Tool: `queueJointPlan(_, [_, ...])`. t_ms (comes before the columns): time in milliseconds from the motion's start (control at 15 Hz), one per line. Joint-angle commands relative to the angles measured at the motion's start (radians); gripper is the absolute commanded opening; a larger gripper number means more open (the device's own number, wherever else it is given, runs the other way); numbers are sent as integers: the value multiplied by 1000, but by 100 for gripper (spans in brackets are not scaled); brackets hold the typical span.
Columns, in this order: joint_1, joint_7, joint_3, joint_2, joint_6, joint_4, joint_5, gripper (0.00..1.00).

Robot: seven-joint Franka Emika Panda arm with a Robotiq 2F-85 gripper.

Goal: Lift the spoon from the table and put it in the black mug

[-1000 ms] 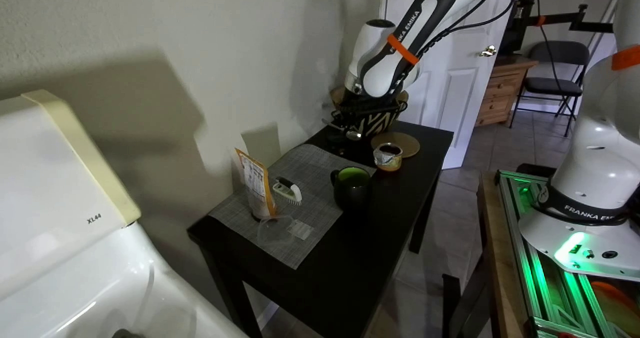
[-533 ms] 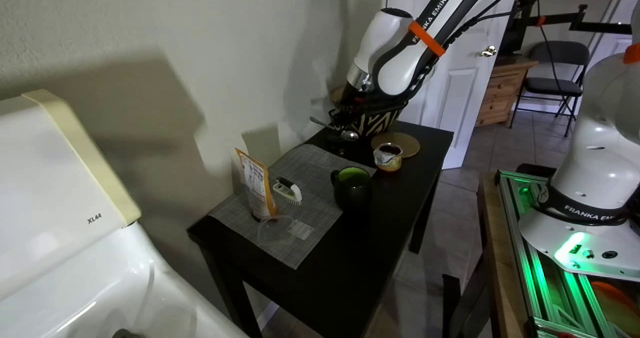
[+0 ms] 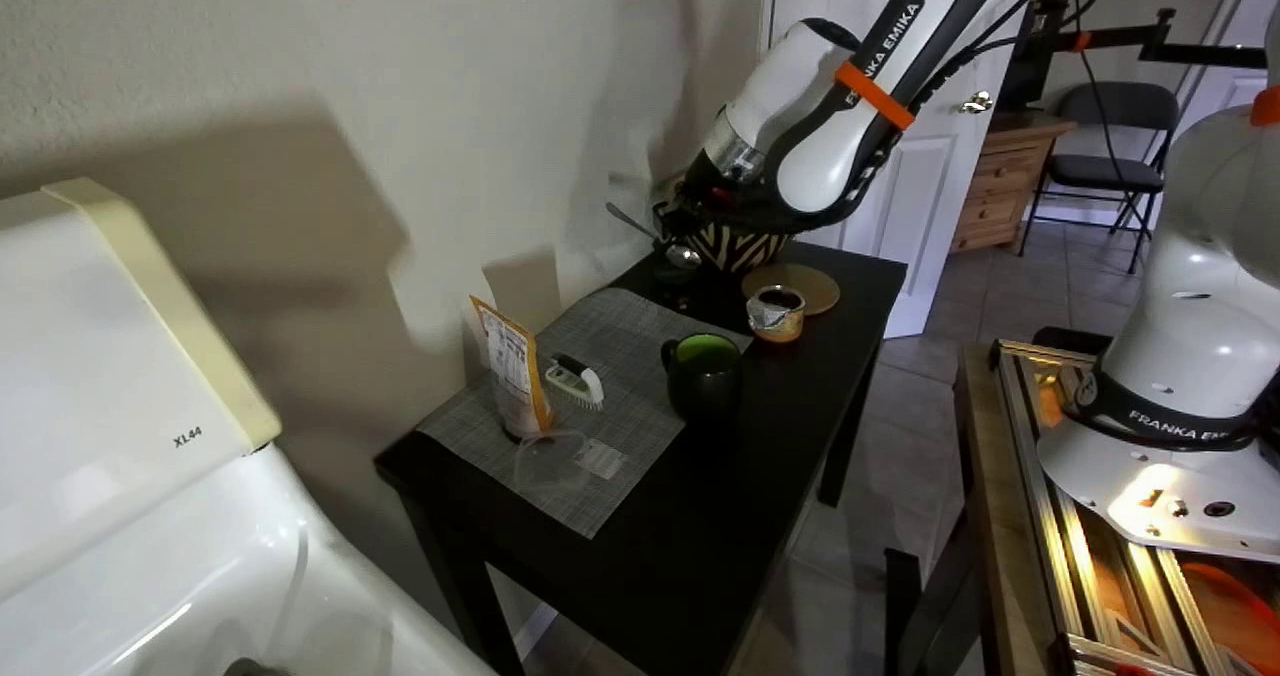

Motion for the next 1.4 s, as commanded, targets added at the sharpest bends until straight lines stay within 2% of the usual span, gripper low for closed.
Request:
queueJointPlan(0, [-4,41,45,-128,60,-151,-61,1])
queueJointPlan(133, [22,108,53,-176,36,-195,-157,1])
queueJointPlan(267, [71,180,26,-140,9,-140,-259,1])
queueJointPlan(467, [131,273,-6,-130,-6,-137,-408,1])
queueJointPlan(733, [120,251,-25,-111,-148,-136,-470,1])
queueJointPlan(800, [84,239,-26,-128,-179,-136,-486,1])
queueJointPlan(1067, [50,274,-65,-131,-97,-129,-550,1])
queueJointPlan(1133, [59,239,-50,-122,-130,-126,-508,6])
queueJointPlan(1333, [39,254,-57,-127,-99,-119,-519,1])
